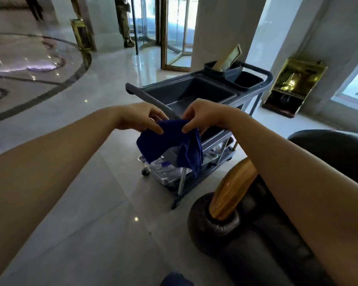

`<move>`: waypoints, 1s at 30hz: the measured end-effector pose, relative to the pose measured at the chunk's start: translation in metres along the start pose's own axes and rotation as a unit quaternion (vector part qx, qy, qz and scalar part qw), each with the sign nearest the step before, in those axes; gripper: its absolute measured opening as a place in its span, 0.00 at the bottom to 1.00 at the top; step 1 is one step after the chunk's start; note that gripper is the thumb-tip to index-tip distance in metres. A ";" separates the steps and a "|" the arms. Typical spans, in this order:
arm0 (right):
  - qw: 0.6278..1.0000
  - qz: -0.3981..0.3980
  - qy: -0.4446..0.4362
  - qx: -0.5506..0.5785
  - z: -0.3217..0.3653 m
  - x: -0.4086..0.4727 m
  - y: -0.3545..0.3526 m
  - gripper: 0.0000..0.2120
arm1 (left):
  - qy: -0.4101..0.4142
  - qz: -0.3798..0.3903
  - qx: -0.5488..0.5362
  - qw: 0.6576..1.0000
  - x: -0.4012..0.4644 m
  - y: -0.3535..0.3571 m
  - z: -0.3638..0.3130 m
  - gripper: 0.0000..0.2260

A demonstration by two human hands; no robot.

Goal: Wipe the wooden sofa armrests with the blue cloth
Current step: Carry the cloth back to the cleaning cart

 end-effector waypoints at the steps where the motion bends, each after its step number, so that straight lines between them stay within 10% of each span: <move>1: 1.000 -0.006 0.006 -0.002 0.000 0.017 -0.010 0.09 | 0.006 0.007 -0.002 1.000 0.016 -0.012 0.005 0.14; 30: 0.948 -0.147 0.275 0.062 -0.129 0.388 -0.217 0.08 | 0.159 0.293 0.061 0.941 0.493 -0.203 0.093 0.14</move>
Point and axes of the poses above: each hand's wrist, its own x-axis towards the middle knuckle, its own y-axis out of the palm, z = x × y, the point moved 8 cm from there along x, towards the middle knuckle, and after that the axes turned 12 degrees about y, right-handed, at the moved point
